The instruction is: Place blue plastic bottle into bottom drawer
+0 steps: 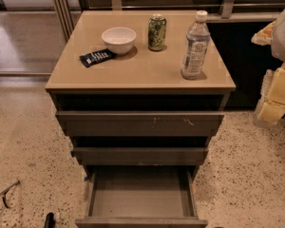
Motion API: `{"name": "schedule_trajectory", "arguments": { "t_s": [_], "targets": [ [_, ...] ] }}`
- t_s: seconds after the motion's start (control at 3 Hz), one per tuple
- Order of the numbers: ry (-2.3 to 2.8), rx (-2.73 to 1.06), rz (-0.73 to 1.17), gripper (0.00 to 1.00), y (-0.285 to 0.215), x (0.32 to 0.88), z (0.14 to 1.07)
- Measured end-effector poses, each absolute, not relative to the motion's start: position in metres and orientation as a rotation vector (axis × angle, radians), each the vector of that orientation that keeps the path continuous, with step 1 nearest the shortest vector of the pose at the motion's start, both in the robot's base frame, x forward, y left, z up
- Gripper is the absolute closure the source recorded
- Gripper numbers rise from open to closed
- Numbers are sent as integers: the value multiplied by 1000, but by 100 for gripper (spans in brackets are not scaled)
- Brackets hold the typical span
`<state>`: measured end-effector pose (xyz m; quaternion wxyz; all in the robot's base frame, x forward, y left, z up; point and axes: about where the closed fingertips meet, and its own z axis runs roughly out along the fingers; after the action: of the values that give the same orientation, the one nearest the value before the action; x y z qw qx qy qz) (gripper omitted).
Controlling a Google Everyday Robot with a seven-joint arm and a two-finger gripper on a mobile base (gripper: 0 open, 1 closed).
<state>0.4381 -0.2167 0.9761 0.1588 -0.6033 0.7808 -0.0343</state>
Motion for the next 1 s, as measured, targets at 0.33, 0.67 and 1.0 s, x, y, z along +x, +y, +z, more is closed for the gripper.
{"name": "schedule_trajectory", "arguments": {
  "t_s": [0.33, 0.67, 1.0],
  "targets": [
    [2232, -1725, -98, 0, -217, 438, 976],
    [2229, -1691, -90, 0, -217, 457, 971],
    [2209, -1654, -77, 0, -217, 490, 966]
  ]
}}
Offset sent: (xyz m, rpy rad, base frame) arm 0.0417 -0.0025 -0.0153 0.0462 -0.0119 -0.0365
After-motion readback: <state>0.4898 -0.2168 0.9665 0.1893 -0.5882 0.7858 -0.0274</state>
